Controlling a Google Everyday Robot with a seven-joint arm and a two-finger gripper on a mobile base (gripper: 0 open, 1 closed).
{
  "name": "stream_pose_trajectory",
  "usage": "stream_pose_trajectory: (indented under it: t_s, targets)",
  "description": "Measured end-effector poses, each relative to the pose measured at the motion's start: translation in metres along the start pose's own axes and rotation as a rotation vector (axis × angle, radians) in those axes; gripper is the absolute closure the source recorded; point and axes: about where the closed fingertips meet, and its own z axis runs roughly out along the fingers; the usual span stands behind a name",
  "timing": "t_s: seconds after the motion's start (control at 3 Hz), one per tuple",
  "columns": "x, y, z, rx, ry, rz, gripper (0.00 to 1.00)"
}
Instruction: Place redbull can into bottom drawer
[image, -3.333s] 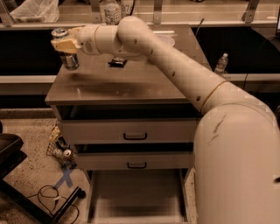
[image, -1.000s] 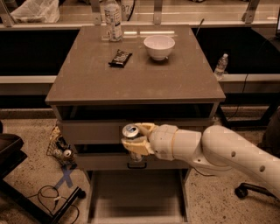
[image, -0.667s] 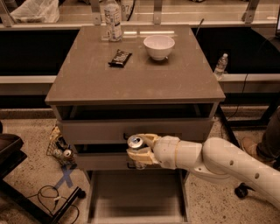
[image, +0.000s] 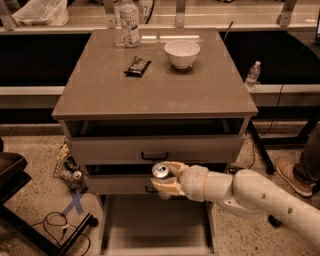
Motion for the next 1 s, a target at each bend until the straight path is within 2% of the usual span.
stream_pose_trajectory:
  t_s: [0.33,0.67,1.0]
  targets:
    - [0.037,-0.003,0.006,0.028,0.014,0.054,1.00]
    - [0.089,-0.002,0.010,0.030,0.002,0.064,1.00]
    - [0.146,0.006,0.014,-0.001,-0.056,0.034,1.00]
